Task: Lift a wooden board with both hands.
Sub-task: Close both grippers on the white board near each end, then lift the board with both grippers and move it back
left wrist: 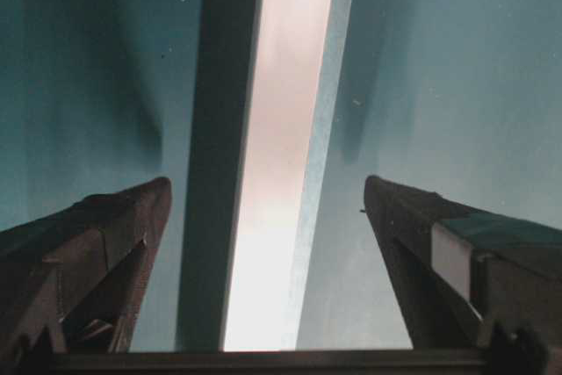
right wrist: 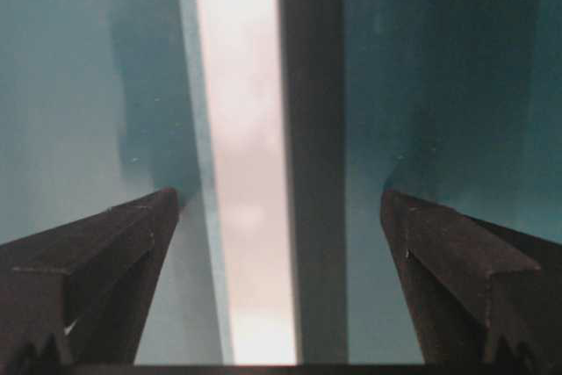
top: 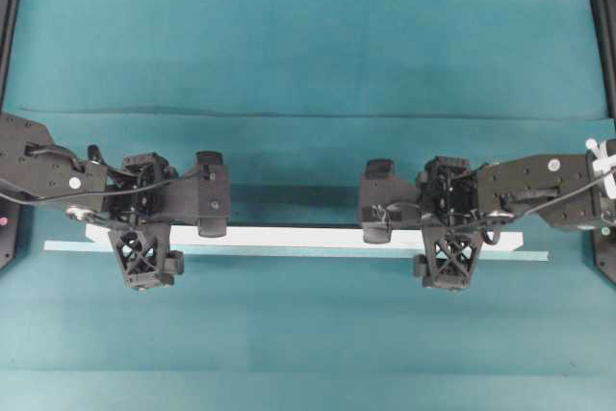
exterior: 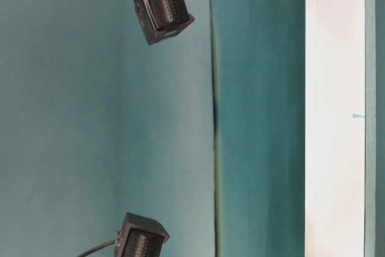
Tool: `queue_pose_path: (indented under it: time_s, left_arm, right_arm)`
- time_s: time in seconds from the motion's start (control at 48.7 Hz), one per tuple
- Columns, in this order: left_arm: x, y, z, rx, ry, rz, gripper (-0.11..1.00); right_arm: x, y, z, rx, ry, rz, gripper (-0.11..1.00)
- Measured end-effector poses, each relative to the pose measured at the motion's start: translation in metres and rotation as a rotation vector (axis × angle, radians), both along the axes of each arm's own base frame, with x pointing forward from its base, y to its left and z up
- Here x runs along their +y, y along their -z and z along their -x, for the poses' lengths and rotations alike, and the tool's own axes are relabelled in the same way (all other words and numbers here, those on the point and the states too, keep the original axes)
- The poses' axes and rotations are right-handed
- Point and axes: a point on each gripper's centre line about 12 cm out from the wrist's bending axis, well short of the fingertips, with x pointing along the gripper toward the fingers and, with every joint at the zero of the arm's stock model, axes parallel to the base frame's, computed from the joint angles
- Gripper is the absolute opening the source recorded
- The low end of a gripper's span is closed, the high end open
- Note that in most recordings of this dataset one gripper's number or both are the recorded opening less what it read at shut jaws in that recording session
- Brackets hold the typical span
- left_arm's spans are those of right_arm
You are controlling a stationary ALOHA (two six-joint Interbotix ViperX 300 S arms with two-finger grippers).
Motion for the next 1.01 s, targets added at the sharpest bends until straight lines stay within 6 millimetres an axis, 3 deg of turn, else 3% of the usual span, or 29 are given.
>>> queue_pose_path:
  time_s: [0.411,0.534,0.616,0.78,0.842,1.006]
  left_arm:
    - [0.0054,0.0016,0.0014,0.006,-0.012,-0.001,0.98]
    - [0.0050,0.0016,0.0014,0.006,-0.015,-0.001,0.93]
    - [0.0054,0.0016,0.0014,0.006,-0.024,0.002,0.78]
    - [0.0050,0.0024,0.0023,0.009,-0.021,0.001,0.29]
    - [0.0050,0.0024,0.0023,0.009,-0.022,0.002,0.18]
    - [0.0055,0.0024,0.0023,0.009,-0.018,0.000,0.18]
  right_arm:
    - [-0.0077,0.0018,0.0025,0.008,0.017,0.002,0.94]
    - [-0.0077,0.0015,0.0020,0.006,0.017,0.002,0.86]
    - [-0.0077,0.0018,0.0025,0.008,0.017,0.002,0.67]
    - [-0.0057,0.0019,0.0018,0.006,0.012,0.001,0.23]
    - [-0.0058,0.0015,0.0013,0.004,0.011,0.002,0.22]
    - [-0.0057,0.0012,0.0012,0.006,0.012,0.001,0.22]
